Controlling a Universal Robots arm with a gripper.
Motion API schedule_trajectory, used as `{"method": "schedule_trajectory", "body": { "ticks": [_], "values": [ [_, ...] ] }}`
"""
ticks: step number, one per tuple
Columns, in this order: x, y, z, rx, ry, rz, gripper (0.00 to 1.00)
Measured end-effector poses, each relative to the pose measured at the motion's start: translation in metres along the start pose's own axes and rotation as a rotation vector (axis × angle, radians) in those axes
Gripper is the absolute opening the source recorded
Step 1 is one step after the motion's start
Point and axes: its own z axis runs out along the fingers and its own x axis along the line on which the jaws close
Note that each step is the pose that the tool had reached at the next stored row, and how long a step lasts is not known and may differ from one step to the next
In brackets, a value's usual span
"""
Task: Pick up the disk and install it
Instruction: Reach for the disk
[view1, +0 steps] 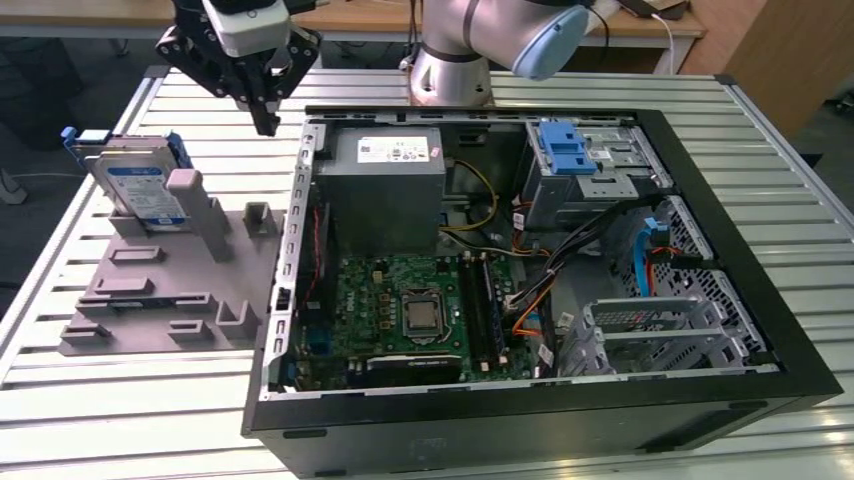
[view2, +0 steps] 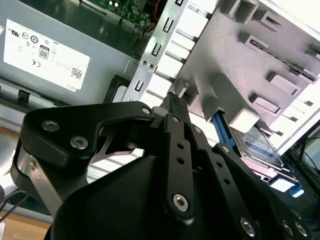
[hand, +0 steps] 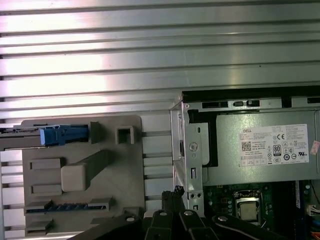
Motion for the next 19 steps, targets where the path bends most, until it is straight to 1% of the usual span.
{"method": "schedule_trajectory", "body": {
  "ticks": [19],
  "values": [
    [0.0035,0.0012,0.0001,0.0001,0.0,0.0,0.11]
  ]
}}
